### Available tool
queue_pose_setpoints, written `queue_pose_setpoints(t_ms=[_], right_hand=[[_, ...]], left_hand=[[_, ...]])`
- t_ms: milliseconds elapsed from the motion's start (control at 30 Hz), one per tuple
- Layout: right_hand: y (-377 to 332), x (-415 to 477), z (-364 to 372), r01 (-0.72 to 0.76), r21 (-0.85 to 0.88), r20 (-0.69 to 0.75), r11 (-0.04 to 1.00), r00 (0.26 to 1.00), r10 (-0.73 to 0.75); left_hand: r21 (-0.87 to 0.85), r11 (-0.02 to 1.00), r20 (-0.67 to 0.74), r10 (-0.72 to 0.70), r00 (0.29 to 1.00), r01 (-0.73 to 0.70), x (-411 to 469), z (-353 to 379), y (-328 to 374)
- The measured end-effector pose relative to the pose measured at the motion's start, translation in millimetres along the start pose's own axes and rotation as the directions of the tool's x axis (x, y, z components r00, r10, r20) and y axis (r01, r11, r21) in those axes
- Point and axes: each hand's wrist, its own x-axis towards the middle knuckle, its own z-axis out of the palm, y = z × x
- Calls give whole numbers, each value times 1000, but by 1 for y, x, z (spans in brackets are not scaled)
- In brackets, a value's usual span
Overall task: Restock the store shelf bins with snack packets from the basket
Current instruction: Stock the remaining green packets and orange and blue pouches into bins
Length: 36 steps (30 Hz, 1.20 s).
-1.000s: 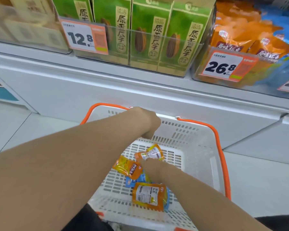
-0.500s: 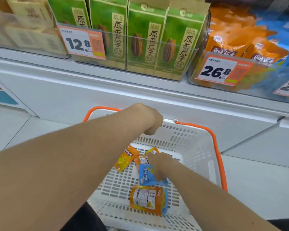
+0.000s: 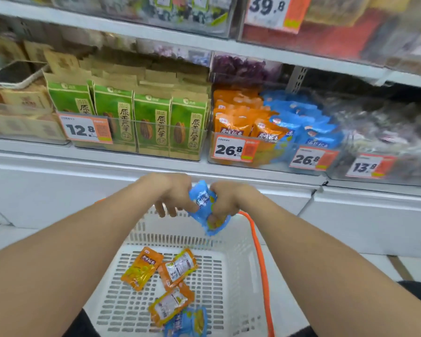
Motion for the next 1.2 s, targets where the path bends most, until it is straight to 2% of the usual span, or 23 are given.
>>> queue_pose_setpoints(t_ms=[100,167,300,400,467,533,567,633,700,767,800,867,967,1033,1100,1133,1200], right_hand=[[9,-29,-38,8,145,-27,989,1000,-4],[15,-44,-59,14,205,-50,979,999,-4],[19,-66,-95,87,286,-222,954,975,-23],[21,-78,-114,143,104,-351,984,931,-98],[29,-83,-123,102,-10,-431,995,897,-96],[44,-87,-131,61,17,-515,998,856,-44],[52,-89,-135,50,72,-565,996,825,-1],[64,-95,-142,48,200,-687,979,719,105],[69,-103,-144,63,253,-808,965,562,175],[68,-110,-145,81,225,-908,971,380,179],[67,-113,-145,97,211,-940,973,293,174],[69,-111,-146,128,180,-973,975,171,157],[77,-99,-144,151,121,-991,981,78,110],[81,-93,-141,185,110,-993,977,69,99],[84,-88,-138,221,107,-991,969,108,85],[86,-86,-137,233,113,-987,966,138,82],[90,-83,-136,258,131,-980,957,182,85]], left_hand=[[-340,931,-259,41,965,-131,-7,-5,15],[-438,869,-359,63,931,-228,-11,-8,26],[-333,859,-522,176,834,-390,-13,-10,53],[-204,837,-642,277,715,-508,-8,-11,78],[-212,801,-713,266,649,-561,-4,-12,93],[-260,758,-788,191,585,-598,0,-13,107],[-263,742,-825,158,542,-616,1,-14,114],[-177,754,-900,136,414,-632,2,-15,125],[-39,799,-939,177,296,-600,8,-14,132],[136,853,-936,277,216,-504,15,-13,139],[224,874,-920,336,201,-431,20,-11,143],[338,878,-884,420,207,-338,27,-7,153],[387,869,-839,471,273,-309,35,-1,166],[425,878,-813,478,333,-222,42,1,170],[482,869,-783,484,391,-110,46,1,171],[499,864,-777,482,406,-72,47,0,171],[502,864,-789,473,393,-32,46,-3,170]])
